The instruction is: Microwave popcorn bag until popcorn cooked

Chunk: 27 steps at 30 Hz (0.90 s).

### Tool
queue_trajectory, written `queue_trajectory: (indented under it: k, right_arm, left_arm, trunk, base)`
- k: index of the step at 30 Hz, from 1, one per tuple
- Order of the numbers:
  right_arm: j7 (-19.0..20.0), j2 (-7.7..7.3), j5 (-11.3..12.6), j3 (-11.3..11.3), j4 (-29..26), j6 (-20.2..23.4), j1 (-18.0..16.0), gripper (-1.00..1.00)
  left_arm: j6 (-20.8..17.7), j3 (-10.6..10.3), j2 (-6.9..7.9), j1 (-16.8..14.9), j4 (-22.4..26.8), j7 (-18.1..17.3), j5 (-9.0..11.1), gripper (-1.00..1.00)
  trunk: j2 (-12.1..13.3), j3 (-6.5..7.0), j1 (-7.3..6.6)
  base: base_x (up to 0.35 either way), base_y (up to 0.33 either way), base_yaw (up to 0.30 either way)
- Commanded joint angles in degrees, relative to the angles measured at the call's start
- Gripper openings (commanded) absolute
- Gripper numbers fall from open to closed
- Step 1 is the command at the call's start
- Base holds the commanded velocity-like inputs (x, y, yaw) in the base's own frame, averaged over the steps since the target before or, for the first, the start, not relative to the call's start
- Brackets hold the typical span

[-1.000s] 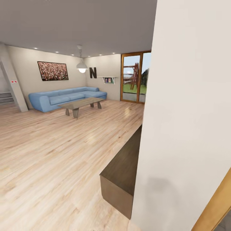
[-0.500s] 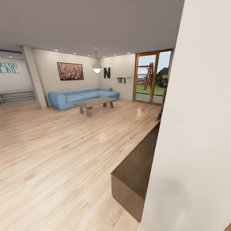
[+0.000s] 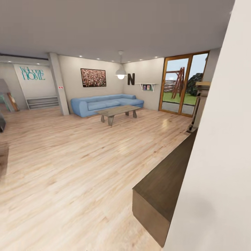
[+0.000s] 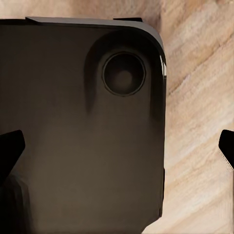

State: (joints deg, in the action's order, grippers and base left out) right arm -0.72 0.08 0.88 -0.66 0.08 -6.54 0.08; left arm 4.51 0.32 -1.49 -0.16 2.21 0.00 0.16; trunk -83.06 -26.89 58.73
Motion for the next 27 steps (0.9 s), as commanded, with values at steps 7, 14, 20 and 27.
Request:
queue_trajectory:
  k: [7, 14, 20, 27]
  right_arm:
    - [-0.1, 0.01, 0.1, -0.1, 0.0, -0.2, 0.0, 1.00]
    - [-0.1, 0.01, 0.1, -0.1, 0.0, -0.2, 0.0, 1.00]
    - [-0.1, 0.01, 0.1, -0.1, 0.0, -0.2, 0.0, 1.00]
    - [-0.1, 0.01, 0.1, -0.1, 0.0, -0.2, 0.0, 1.00]
  left_arm:
    - [0.1, -0.1, 0.05, 0.0, 0.0, 0.0, 0.0, 1.00]
    - [0.1, 0.0, 0.04, 0.0, 0.0, 0.0, 0.0, 1.00]
    - [0.1, 0.0, 0.03, 0.0, 0.0, 0.0, 0.0, 1.00]
    - [0.2, -0.9, 2.61, 0.0, 1.3, 0.1, -0.5, 1.00]
  trunk:
    - [0.0, -0.04, 0.00]
    - [0.0, -0.04, 0.00]
    - [0.0, -0.04, 0.00]
    - [0.0, -0.04, 0.00]
  base:
    - [0.000, 0.000, 0.273]
    - [0.000, 0.000, 0.274]
    - [0.000, 0.000, 0.274]
    - [0.000, 0.000, 0.274]
